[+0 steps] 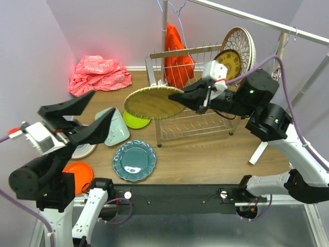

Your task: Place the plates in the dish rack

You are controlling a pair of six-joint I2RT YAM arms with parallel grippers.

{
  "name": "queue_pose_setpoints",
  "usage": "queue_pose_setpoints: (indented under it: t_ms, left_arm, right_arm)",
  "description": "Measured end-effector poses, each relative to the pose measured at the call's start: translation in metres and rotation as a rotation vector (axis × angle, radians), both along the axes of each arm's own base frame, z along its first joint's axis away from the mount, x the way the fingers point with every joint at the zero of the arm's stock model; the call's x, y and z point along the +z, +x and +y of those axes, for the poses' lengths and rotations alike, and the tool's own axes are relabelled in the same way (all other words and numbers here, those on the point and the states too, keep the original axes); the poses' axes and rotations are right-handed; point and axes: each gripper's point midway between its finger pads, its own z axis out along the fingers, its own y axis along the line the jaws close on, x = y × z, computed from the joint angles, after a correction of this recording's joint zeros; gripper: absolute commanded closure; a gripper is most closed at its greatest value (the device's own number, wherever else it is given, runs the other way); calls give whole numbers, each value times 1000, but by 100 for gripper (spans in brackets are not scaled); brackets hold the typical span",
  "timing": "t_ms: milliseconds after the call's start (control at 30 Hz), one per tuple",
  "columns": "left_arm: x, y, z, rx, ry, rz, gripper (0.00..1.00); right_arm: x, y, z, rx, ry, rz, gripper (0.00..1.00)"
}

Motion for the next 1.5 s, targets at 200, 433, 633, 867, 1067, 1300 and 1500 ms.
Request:
queue_pose_setpoints:
  t_ms: [200,433,633,867,1067,1300,1500]
  left_arm:
    - [50,-13,35,204,-98,-128,18]
    - [20,27,47,286,-130,-15,18]
    - [-31,64,48,310,-121,133,18]
    - [-46,67,48,313,-116,154,18]
    - [-60,76,47,316,-108,187,18]
    - [-74,79,47,318,-103,207,18]
    - [-81,82,48,326,-104,220,18]
  right_arm:
    - [41,23,-35,-138,65,-85,100]
    - [77,67,-86,-409,148,-122,100]
    - [62,125,-139,-739,183,-30,100]
    - [24,165,-178,-996,165,69,100]
    - [6,184,-189,-1119,150,112,99]
    - [-12,198,-203,-1247,142,151,100]
    - [-30,207,-207,-1309,112,175,99]
